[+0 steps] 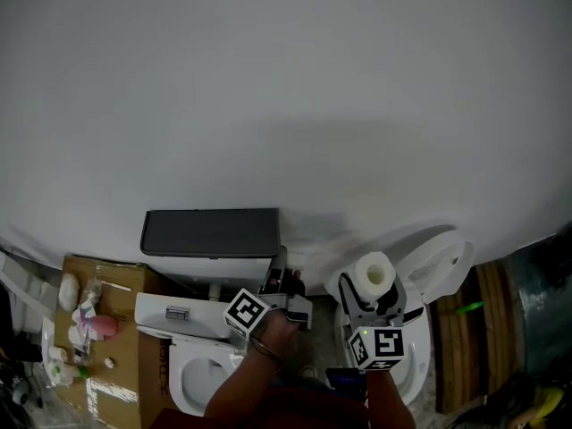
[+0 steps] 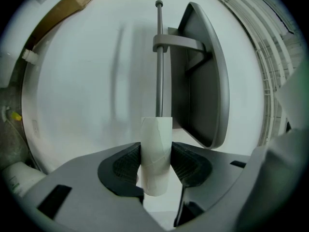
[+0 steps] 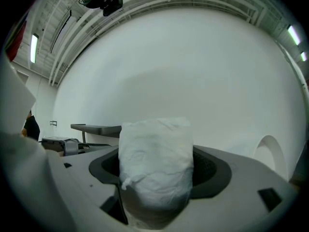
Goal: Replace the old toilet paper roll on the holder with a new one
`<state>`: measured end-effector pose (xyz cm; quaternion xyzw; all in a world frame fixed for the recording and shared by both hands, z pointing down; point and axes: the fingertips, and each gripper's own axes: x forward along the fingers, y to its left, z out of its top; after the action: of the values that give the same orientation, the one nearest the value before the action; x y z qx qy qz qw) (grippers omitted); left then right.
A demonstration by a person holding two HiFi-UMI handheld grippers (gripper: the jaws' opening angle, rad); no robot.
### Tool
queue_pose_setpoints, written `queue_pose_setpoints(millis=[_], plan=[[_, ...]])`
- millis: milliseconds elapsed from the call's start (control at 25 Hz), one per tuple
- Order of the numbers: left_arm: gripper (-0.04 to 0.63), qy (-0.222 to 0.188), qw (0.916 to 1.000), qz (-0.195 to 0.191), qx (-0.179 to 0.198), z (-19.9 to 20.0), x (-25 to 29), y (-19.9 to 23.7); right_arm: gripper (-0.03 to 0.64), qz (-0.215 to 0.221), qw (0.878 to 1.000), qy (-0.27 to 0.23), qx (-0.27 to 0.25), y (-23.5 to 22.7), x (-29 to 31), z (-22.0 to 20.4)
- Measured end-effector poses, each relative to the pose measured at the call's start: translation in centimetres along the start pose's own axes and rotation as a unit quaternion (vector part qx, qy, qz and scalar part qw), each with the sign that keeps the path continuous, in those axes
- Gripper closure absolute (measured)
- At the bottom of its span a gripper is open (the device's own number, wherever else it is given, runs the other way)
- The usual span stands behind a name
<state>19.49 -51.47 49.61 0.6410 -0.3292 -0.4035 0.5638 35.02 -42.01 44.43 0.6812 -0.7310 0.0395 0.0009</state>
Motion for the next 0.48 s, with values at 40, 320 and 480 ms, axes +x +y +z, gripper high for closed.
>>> queue_pose_setpoints(millis=[40, 320, 480], plan=[[0.399, 0.006, 1.0000, -0.002, -0.003, -0.9, 0.1, -0.2, 0.244, -0.006, 1.000, -0.001, 0.001, -0.6, -0.5, 0.1], [0.399, 0.044, 0.9990, 0.003, -0.009, -4.2, 1.0, 0.5, 0.243, -0.039, 0.999, 0.000, 0.001, -2.9, -1.9, -0.3], [0.399, 0.063, 0.9979, -0.003, -0.012, -6.3, 0.8, 0.1, 0.243, -0.055, 0.998, 0.002, 0.005, -4.3, -3.1, -0.5]])
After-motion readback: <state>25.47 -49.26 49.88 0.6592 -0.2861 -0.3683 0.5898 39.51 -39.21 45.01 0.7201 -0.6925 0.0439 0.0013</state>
